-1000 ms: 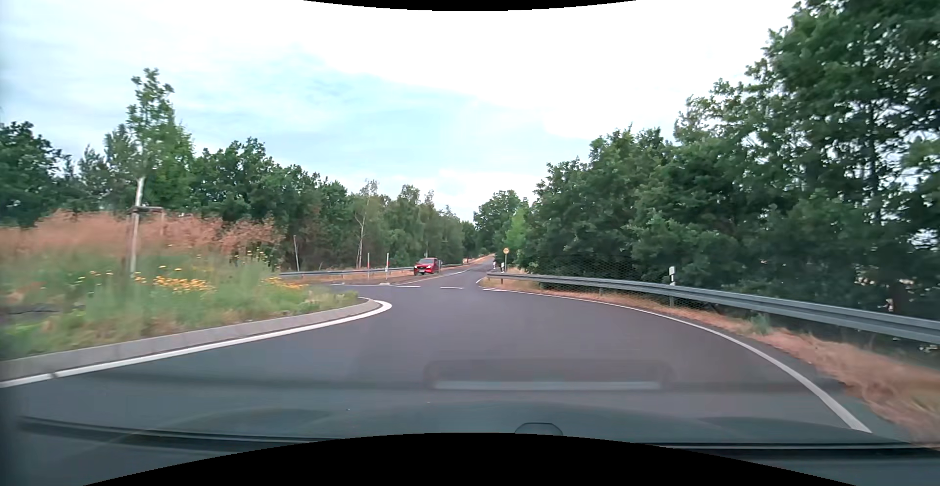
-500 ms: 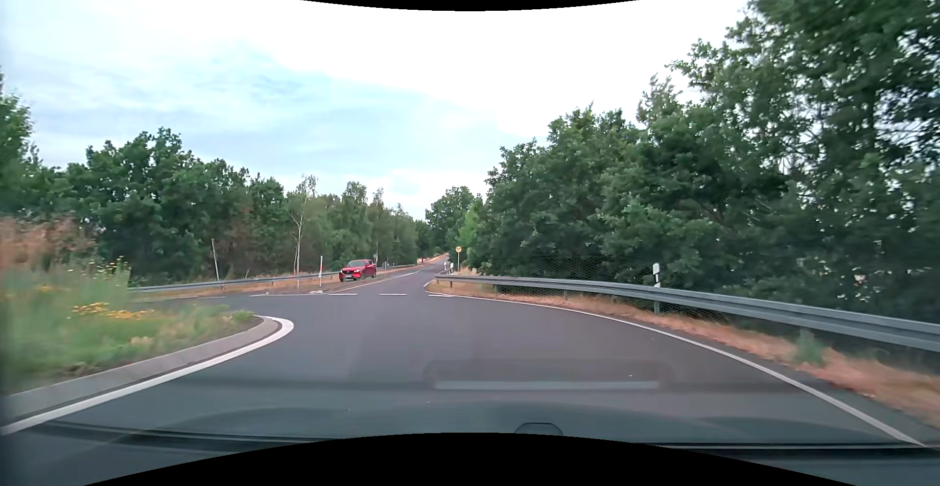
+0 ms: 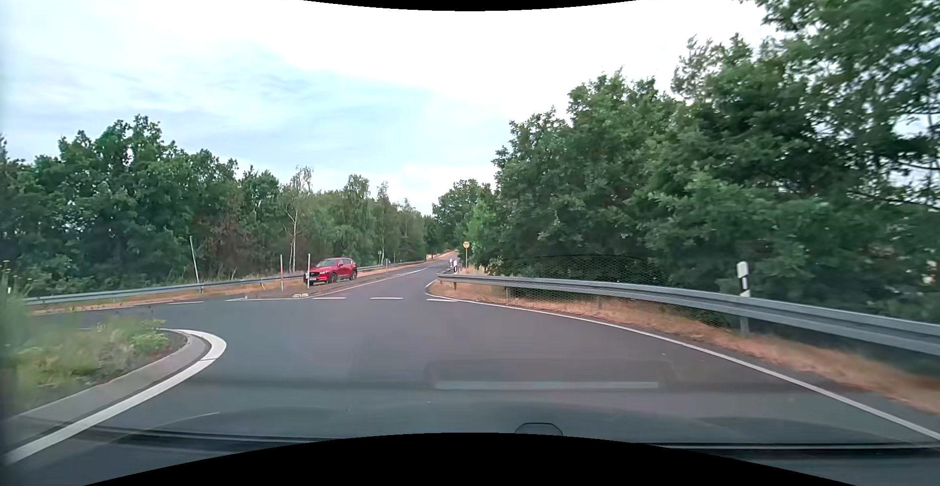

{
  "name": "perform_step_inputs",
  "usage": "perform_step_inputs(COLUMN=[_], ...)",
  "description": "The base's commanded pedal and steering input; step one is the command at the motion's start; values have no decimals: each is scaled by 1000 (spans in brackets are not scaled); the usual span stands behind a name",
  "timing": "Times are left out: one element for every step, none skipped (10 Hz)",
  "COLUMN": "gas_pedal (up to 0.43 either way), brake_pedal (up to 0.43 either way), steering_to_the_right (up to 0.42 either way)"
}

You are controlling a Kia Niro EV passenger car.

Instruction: Follow the waypoints while adhering to traffic rules and regulations

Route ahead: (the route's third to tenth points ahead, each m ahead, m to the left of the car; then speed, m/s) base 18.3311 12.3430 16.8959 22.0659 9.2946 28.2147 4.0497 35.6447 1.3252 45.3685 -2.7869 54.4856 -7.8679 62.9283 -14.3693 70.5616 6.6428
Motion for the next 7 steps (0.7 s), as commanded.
perform_step_inputs(gas_pedal=[0,0,0,0,0,0,0], brake_pedal=[0,0,0,0,0,0,0], steering_to_the_right=[-183,-209,-225,-239,-249,-259,-272])
